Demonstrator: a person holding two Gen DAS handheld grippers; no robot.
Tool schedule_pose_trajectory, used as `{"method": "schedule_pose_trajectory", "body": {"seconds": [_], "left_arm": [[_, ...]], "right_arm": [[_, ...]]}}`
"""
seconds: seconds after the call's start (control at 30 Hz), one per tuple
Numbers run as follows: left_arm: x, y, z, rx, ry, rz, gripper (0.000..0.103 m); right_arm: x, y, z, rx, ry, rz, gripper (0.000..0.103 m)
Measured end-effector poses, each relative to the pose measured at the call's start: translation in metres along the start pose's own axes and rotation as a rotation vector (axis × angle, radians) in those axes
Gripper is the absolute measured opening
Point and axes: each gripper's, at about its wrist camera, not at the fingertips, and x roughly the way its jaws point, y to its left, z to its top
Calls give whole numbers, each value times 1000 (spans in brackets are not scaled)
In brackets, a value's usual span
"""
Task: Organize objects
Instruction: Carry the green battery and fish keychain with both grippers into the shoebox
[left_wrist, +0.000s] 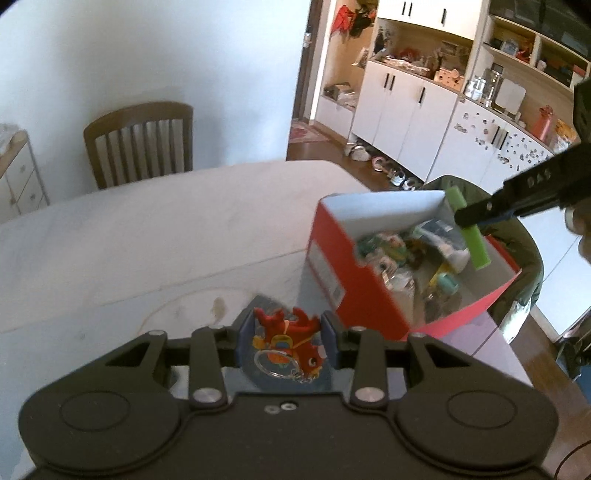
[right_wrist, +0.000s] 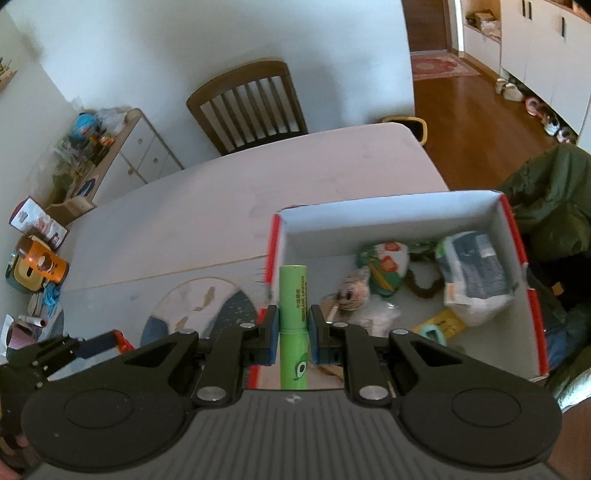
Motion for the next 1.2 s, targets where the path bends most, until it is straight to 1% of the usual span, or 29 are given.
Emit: {"method": "schedule_pose_trajectory", "body": {"seconds": [0.23,0.5,0.7,0.9,1.2], "left_arm": [[22,-51,28,51,-3,-19,37],[61,-97,51,57,40,-52,37],[93,-129,53,92,84,-51,37],[123,-153,49,133,128,-40,37],[156,-164,45,139,195,-20,37]], "right_arm": [[3,-47,-1,16,18,-2,16],[16,-85,-1,11,46,7,16],[36,-104,3,15,80,6,16],[58,-116,5,4,113,-5,16],[88,-123,7,-19,160,-19,16]]}}
